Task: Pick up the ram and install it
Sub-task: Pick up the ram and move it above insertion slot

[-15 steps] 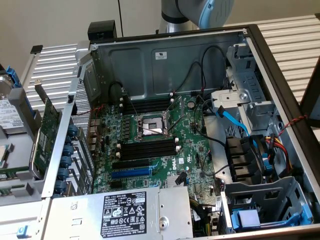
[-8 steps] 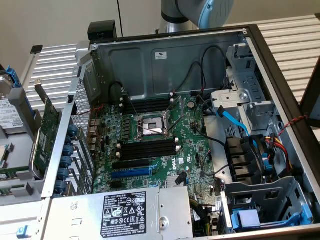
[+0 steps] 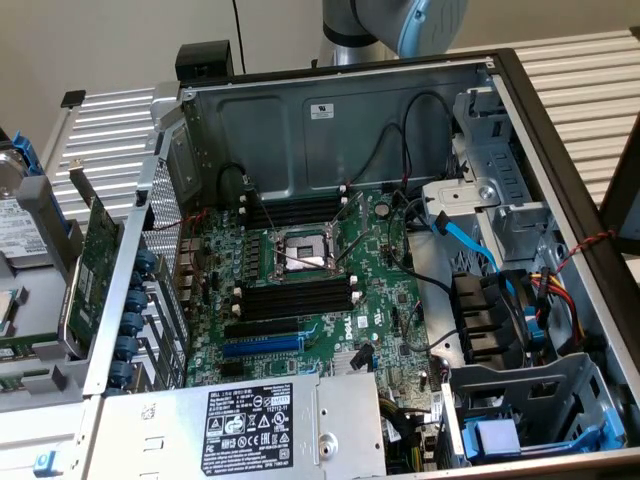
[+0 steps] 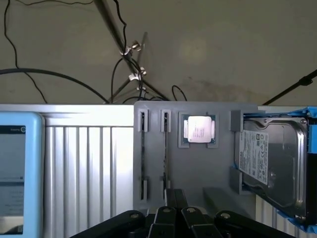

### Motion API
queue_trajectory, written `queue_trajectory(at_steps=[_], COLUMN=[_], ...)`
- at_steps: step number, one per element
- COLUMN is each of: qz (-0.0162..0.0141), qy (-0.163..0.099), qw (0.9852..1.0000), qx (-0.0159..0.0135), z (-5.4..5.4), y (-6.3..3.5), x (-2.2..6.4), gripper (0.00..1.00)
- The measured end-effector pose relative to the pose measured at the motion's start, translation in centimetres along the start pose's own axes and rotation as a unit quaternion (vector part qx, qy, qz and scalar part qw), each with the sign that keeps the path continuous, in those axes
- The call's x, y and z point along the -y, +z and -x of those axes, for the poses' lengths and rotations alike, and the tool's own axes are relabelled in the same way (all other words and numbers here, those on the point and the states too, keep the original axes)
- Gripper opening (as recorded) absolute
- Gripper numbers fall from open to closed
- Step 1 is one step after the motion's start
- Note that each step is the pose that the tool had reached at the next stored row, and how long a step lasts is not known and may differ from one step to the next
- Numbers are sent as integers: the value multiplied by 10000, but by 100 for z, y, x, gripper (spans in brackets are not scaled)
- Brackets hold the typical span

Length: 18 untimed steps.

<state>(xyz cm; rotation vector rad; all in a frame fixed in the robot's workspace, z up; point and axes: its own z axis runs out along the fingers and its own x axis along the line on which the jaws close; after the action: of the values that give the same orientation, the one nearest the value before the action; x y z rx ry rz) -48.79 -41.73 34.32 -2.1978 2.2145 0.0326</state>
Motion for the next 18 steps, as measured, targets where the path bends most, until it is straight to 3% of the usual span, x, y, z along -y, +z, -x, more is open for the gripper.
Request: queue_trajectory(at_steps=[6,9,12,13,18], qz=[0,-1,0,0,10], qy=[0,0,0,0,0], qw=[10000,10000,10000,10000,10000], qx=[37,55,73,79,88], z=[-72,-111,-161,-181,-269], y=[109,162,215,233,318], x=[0,1,1,1,53], gripper=[11,30,36,42,42])
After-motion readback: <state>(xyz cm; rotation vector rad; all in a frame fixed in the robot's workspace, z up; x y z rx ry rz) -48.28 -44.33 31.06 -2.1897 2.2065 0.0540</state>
